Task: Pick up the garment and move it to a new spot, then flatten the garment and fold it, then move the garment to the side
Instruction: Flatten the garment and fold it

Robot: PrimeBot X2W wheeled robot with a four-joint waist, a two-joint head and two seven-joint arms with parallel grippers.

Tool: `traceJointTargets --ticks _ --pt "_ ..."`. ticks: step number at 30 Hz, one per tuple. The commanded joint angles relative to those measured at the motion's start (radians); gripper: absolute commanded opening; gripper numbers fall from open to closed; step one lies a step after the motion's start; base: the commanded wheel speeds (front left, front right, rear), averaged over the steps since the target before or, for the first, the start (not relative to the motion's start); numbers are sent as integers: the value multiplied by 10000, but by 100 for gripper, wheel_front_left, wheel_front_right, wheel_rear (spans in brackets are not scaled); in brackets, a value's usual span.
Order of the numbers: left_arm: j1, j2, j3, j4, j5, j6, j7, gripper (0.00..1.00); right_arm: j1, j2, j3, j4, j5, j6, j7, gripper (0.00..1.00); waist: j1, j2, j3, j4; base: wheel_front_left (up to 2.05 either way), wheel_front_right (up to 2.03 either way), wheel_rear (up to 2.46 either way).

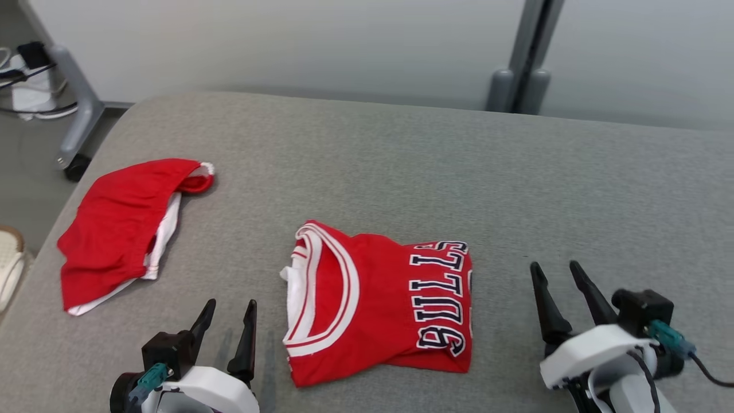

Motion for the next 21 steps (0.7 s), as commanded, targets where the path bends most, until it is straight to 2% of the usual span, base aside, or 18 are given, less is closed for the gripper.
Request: traceJointTargets --ticks 1,9,21 --pt "-26 48 86 8 57 38 -18 100 186 -38 -123 -60 -80 0 -47 100 0 -1 -116 -318 0 0 0" --pt "438 42 538 87 208 106 -18 100 1195 -44 -1024 -380 -899 0 -49 100 0 -1 -459 -1108 0 0 0" --pt "1305 43 1298 -435 474 293 -18 100 1910 -46 -1342 -1061 -1380 0 -50 100 0 -1 -898 -1993 0 0 0"
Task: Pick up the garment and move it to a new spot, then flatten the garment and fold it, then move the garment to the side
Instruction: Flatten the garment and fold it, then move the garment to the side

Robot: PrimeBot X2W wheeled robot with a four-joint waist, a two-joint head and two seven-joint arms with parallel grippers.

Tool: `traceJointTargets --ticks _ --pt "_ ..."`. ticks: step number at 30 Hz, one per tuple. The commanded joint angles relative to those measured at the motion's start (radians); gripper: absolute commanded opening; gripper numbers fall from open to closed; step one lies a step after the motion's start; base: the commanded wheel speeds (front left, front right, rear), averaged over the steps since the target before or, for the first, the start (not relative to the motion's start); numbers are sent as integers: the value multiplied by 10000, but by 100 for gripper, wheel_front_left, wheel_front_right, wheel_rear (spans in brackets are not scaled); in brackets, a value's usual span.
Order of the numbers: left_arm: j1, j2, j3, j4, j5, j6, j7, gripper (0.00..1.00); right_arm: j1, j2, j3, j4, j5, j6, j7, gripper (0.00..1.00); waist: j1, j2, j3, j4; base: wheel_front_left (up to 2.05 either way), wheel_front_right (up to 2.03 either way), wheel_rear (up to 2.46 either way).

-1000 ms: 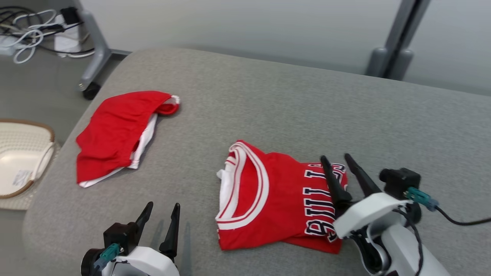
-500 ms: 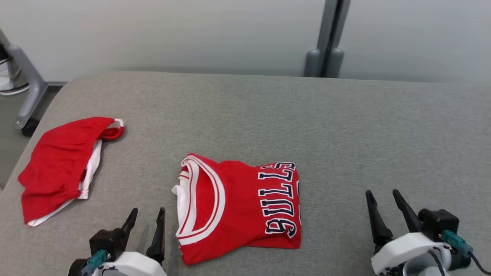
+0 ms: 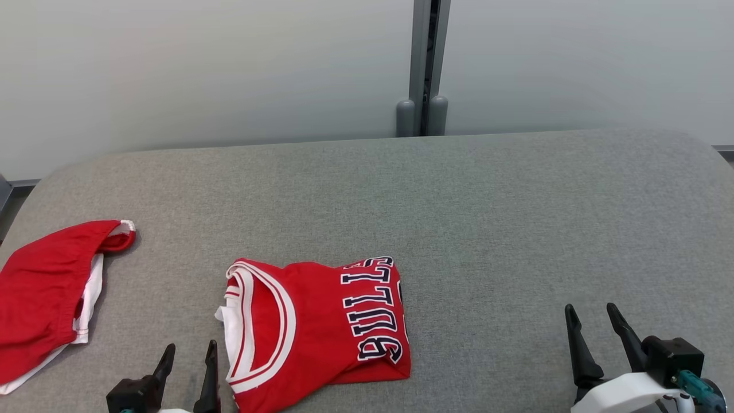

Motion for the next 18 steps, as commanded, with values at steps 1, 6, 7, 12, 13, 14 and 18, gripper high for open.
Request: traceJointTargets --ticks 1,6,7,12,13,14,18 --pt "148 41 63 -101 59 49 -18 100 150 -60 -11 -102 -25 0 -48 100 0 0 -68 -106 0 0 0" --pt "418 44 112 -378 110 22 -18 100 307 -58 76 -250 3 0 -50 100 0 0 -99 -108 0 0 0" --pt "439 42 92 -386 90 16 -18 100 336 -63 75 -254 37 0 -50 100 0 0 -87 -76 0 0 0" --pt "204 42 -108 -380 26 -104 -18 100 176 -55 534 -25 463 0 -50 100 0 0 207 334 0 0 0" --pt "165 39 -152 -377 24 -110 -18 100 96 -60 690 -11 602 0 -50 100 0 0 288 434 0 0 0" --pt "107 40 -225 -395 -7 -97 -18 100 48 -58 853 35 775 0 -50 100 0 0 403 567 0 0 0" --pt "-122 45 -401 -385 20 -232 -18 100 -258 -61 1766 336 1592 0 -49 100 0 0 793 1185 0 0 0"
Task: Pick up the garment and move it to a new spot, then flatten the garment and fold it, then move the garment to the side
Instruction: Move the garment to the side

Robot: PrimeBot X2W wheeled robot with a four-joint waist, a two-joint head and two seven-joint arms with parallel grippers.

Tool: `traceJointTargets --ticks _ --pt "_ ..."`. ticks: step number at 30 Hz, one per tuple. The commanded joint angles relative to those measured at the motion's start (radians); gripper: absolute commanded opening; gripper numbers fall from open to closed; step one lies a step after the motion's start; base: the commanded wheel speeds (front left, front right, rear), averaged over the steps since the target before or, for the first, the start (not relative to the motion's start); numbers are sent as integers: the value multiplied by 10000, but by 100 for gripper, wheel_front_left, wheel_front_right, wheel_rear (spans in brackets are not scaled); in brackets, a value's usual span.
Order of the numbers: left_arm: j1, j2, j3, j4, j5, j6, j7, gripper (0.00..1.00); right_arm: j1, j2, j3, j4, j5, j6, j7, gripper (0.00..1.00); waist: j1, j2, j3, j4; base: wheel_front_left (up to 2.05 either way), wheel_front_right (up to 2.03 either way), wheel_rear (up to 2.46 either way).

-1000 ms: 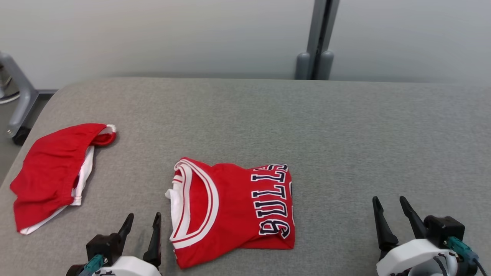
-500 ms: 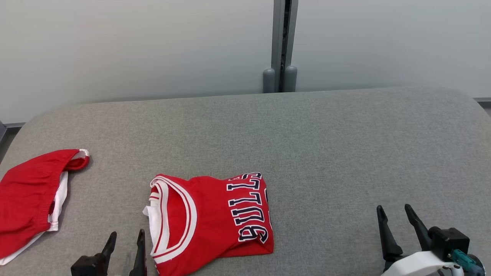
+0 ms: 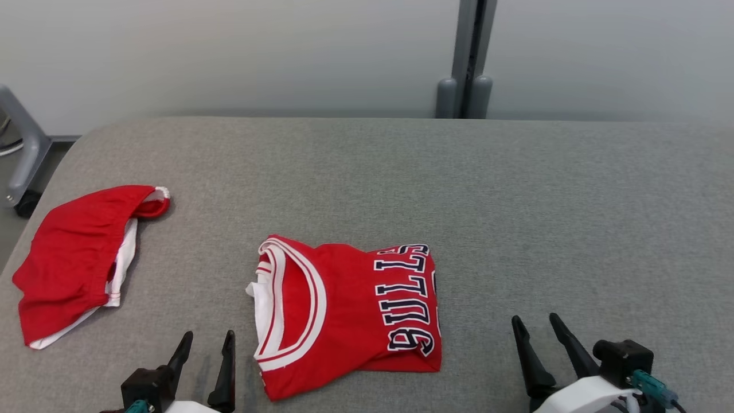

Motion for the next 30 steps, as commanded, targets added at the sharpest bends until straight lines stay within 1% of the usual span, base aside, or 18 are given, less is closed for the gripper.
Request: traceJointTargets --ticks 1,5,9,13,16,17,18,20,22,23,26,30 --pt "-206 38 -56 16 26 -85 -18 100 -213 -69 271 119 284 0 -50 100 0 0 379 569 0 0 0" --pt "-382 46 -150 78 69 -183 -16 100 -783 -71 860 388 777 0 -50 100 0 0 662 1230 0 0 0" --pt "-520 46 -152 116 115 -254 -18 100 -1395 -71 1118 805 1060 0 -49 100 0 0 868 1835 0 0 0" --pt "-568 42 -50 140 202 -296 -18 100 -1926 -71 1199 1690 1191 0 -49 100 0 0 992 2284 0 0 0" --pt "-618 39 -14 117 227 -369 -18 100 -2217 -71 1315 2530 1476 0 -49 100 0 0 1028 2477 0 0 0" --pt "-613 41 7 109 242 -359 -18 100 -2286 -68 1466 2785 1566 2 -32 79 0 0 1027 2506 0 0 0" --pt "-613 38 18 99 249 -364 -18 100 -2325 -37 1629 3010 1776 2 -20 45 0 0 1025 2526 0 0 0" --pt "-605 39 48 83 276 -401 -17 100 -2329 -6 1989 3441 2011 11 -9 0 0 0 1000 2517 0 0 0" --pt "-591 42 44 61 291 -431 -17 100 -2403 -6 2170 3626 2277 11 11 0 0 0 941 2417 0 0 0" --pt "-591 42 44 61 291 -431 -17 100 -2403 -6 2170 3626 2277 11 11 0 0 0 941 2417 0 0 0" --pt "-581 41 15 -35 341 -450 -17 100 -2521 -68 1994 3554 2287 8 2 0 0 0 810 2127 0 0 0" --pt "-486 39 -79 -148 364 -478 -17 100 -2428 -108 1689 3281 2101 -4 -26 0 0 0 581 1382 0 0 0"
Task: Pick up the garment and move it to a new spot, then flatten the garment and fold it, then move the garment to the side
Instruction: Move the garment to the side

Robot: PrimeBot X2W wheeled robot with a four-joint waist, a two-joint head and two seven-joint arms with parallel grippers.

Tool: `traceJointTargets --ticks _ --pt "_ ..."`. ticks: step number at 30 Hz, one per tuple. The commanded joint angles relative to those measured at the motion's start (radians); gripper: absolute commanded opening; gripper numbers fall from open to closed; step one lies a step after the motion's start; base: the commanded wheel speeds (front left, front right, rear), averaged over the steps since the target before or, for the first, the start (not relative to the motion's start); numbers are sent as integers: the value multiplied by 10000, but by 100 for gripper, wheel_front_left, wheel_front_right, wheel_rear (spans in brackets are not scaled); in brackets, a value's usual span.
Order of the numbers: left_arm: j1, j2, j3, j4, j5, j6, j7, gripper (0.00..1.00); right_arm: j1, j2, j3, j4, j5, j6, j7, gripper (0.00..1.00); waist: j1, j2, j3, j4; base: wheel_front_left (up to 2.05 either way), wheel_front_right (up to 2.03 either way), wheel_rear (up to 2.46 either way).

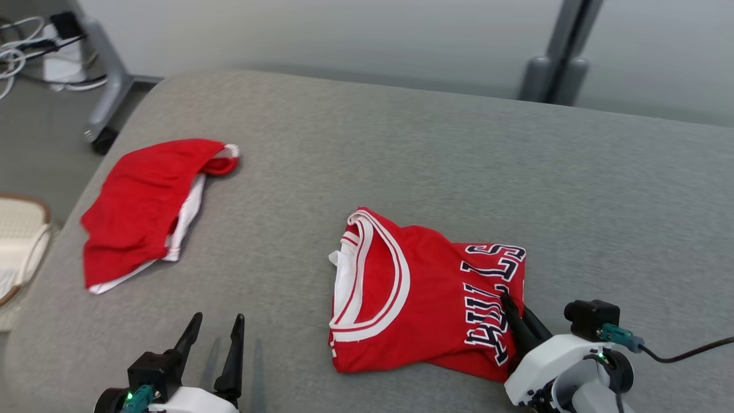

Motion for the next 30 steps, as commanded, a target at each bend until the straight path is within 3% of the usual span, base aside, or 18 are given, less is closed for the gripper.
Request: traceJointTargets --ticks 1,13,22,26,30 --pt "-19 30 -1 -59 21 -25 -17 100 175 -134 -9 -5 -27 -7 3 0 0 -1 -217 -614 0 0 0" --pt "-64 36 -627 -204 -173 -67 -17 100 727 -111 294 -666 -244 -5 3 0 0 -1 -367 -4658 0 0 0" --pt "10 36 -1030 -357 -408 -12 -17 100 1339 -106 322 -1185 -563 -5 3 0 0 -1 -371 -6998 0 0 0" --pt "-128 37 -1123 -422 -412 5 -17 100 1465 -102 273 -1495 -692 -5 2 0 0 -1 -243 -7342 0 0 0" --pt "-317 47 -1304 -509 -268 -18 -17 100 1442 -94 47 -1709 -904 -4 2 0 0 -1 9 -7177 0 0 0"
